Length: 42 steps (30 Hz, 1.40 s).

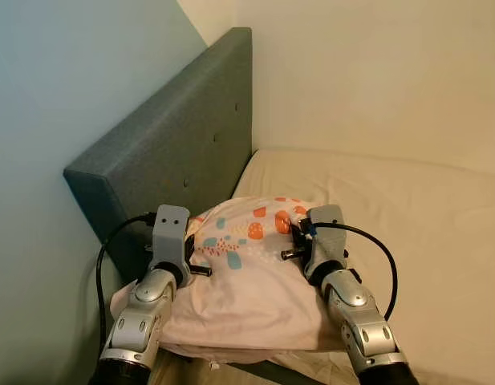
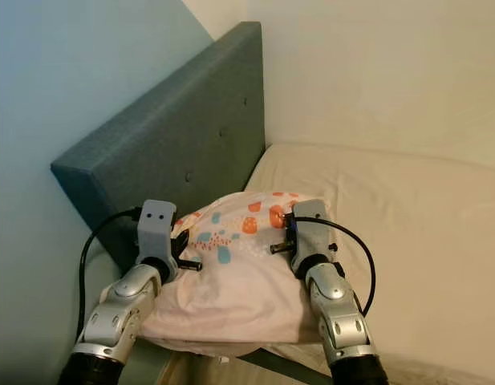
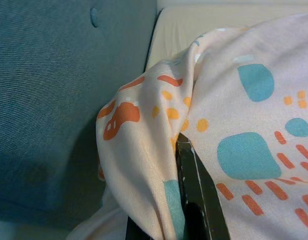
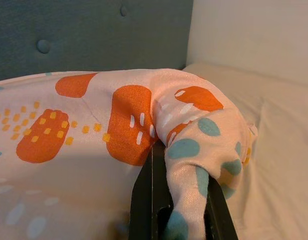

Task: Clean up the room

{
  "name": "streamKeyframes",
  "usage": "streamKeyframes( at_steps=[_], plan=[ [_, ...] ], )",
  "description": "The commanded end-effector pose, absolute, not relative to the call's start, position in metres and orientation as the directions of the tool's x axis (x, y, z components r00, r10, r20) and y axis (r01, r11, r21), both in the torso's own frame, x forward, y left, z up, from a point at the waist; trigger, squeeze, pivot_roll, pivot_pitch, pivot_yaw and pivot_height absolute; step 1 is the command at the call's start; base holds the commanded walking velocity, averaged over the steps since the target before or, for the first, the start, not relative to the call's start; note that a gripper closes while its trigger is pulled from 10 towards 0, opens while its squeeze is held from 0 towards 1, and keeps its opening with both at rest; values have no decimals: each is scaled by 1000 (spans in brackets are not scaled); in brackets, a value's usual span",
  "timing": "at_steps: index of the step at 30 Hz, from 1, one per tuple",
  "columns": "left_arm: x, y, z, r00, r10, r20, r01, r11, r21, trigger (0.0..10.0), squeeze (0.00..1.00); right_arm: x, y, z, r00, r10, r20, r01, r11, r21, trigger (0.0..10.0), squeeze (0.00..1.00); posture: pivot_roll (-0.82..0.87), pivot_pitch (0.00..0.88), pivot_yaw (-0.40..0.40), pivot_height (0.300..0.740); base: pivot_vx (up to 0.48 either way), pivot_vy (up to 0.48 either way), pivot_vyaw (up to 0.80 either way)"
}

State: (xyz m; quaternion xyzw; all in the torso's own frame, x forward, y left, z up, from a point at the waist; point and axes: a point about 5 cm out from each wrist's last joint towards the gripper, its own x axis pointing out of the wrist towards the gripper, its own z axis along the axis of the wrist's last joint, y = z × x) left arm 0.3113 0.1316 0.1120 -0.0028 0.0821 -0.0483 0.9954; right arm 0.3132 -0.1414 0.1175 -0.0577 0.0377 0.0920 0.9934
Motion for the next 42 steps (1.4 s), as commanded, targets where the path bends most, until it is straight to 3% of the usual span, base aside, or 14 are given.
streamKeyframes(
  at_steps=[1,17,42],
  plan=[
    [313,148,118,993,-9,-122,10,1000,10,10000,0,317,-153,137,993,117,6,-115,982,-149,10000,0,-129,75,49,727,0,0,0],
    [315,145,132,1000,-7,-28,7,1000,-2,10000,0,321,-160,149,993,108,57,-97,980,-173,10000,0,-131,73,46,677,0,0,0],
    [314,138,133,998,-59,-15,59,998,-8,10000,0,319,-160,147,994,89,66,-77,983,-169,10000,0,-130,64,42,677,0,0,0]
  ],
)
